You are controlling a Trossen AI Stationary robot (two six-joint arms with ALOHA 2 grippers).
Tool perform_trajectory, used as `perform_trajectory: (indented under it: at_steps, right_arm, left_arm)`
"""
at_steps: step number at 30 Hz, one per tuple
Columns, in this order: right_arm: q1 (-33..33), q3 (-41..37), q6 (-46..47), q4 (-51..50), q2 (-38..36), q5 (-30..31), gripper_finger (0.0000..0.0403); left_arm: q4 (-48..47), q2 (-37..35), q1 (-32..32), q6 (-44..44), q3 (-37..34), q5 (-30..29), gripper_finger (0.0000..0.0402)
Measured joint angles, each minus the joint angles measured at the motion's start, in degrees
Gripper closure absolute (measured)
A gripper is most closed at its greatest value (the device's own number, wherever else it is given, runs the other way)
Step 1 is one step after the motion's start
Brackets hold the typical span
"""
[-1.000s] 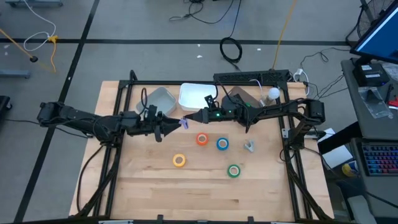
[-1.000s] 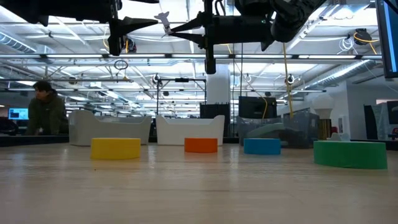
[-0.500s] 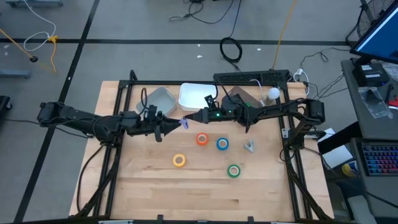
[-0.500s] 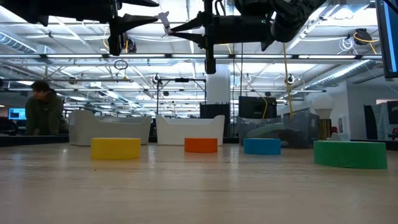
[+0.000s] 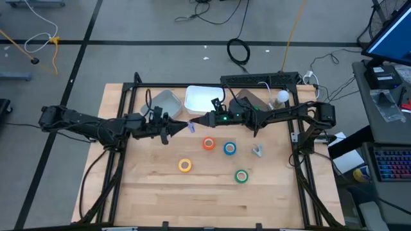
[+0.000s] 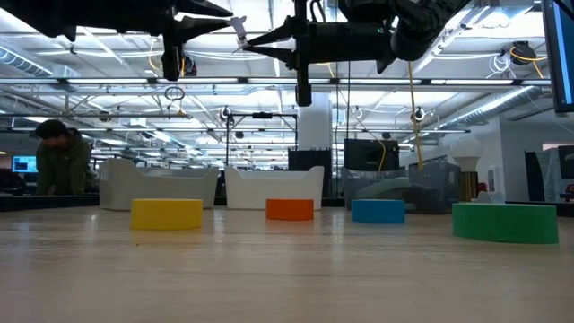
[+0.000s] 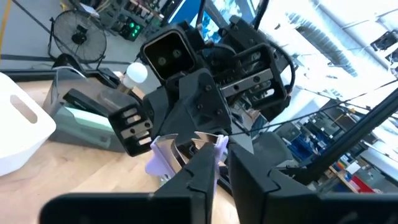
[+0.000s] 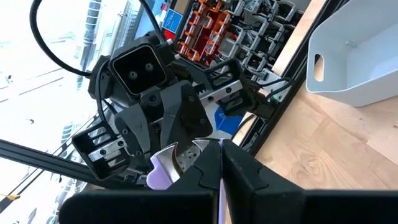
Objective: Pick and place Stapler, Stapler remover, tape
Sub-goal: Put the purple staple remover into the white bin
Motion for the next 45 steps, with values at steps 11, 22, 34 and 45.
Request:
perform_trajectory:
  at_steps: [11, 22, 34, 45]
  right_arm:
    - [-0.02, 0.00, -0.21, -0.40, -0.02, -0.03, 0.0403]
    - [-0.02, 0.00, -0.23, 0.03, -0.04, 0.11, 0.0402]
    - [-0.10, 0.02, -0.31, 0.20, -0.04, 0.11, 0.0365]
    - [-0.15, 0.02, -0.46, 0.11, -0.04, -0.02, 0.0337]
  left_arm:
    - [0.79, 1.95, 0.66, -0.98, 0.00, 3.96, 0.0399]
    - [1.56, 1.88, 1.01, -0.17, -0.02, 4.18, 0.0401]
    - [1.67, 1.86, 0.97, -0.21, -0.02, 5.80, 0.0401]
    - [1.71, 1.82, 0.97, -0.30, -0.02, 5.84, 0.0401]
